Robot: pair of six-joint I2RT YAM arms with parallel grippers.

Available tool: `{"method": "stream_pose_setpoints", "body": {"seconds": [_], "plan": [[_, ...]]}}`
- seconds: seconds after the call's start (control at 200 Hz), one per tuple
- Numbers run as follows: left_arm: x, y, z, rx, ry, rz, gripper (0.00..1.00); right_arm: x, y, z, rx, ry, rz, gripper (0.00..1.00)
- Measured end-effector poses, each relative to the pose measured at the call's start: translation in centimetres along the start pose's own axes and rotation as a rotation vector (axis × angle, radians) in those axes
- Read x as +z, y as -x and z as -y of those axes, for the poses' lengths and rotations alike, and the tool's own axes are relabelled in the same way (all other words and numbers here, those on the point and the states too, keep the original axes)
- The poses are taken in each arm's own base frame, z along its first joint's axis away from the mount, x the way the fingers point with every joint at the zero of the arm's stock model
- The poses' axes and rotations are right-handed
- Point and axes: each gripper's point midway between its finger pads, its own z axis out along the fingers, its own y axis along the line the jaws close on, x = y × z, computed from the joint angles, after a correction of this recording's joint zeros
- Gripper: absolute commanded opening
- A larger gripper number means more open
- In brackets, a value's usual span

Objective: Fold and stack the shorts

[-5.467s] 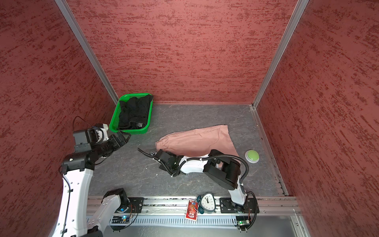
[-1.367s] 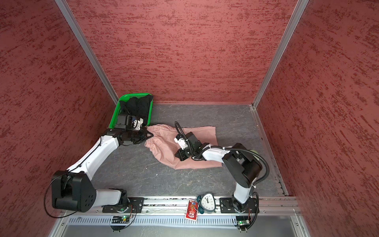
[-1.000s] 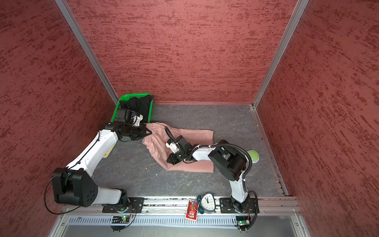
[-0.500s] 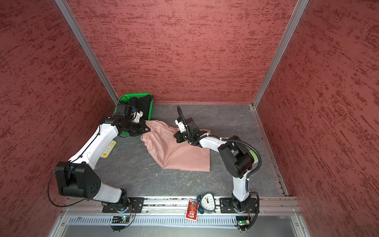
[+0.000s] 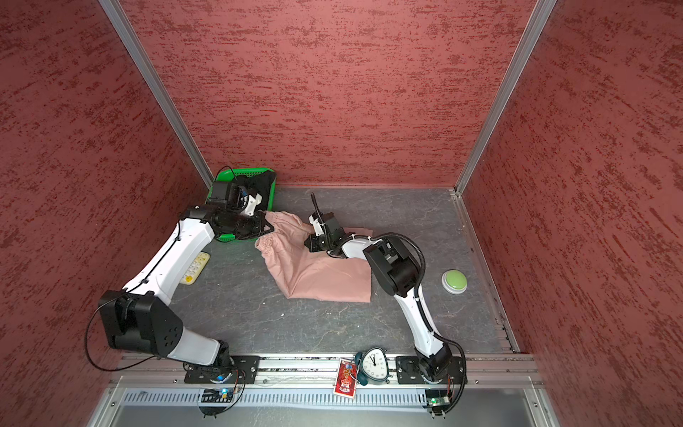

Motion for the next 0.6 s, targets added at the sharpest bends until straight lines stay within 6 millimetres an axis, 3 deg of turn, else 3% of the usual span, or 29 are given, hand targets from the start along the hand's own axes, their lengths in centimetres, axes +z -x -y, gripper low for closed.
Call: {"method": "stream_pose_setpoints", "body": {"seconds": [0.09,0.18,0.25,0.461,0.526,0.596], "plan": [[0.2,0.4,-0.2,0.004,0.016,-0.009,0.01,-0.7,0.4,-0.1,0.002,0.000,0.012,0.47],[0.4,0.8,-0.5,0.000,0.040,-0.022,0.01,-3.2,0.1,0.1,0.018,-0.018,0.020,0.53],[0.5,1.1,-0.6,-0.003,0.052,-0.026,0.01,-6.6,0.2,0.9,0.040,-0.055,0.043,0.57],[0.2,0.9,-0.7,-0.013,0.084,-0.042,0.01,-20.3,0.0,5.7,0.114,-0.276,0.209,0.59],[-0.1,1.1,-0.7,-0.012,0.098,-0.044,0.01,-22.9,-1.0,6.7,0.128,-0.339,0.230,0.58],[-0.3,1.6,-0.6,-0.007,0.116,-0.043,0.01,-23.9,-2.9,7.0,0.138,-0.370,0.212,0.55]]}}
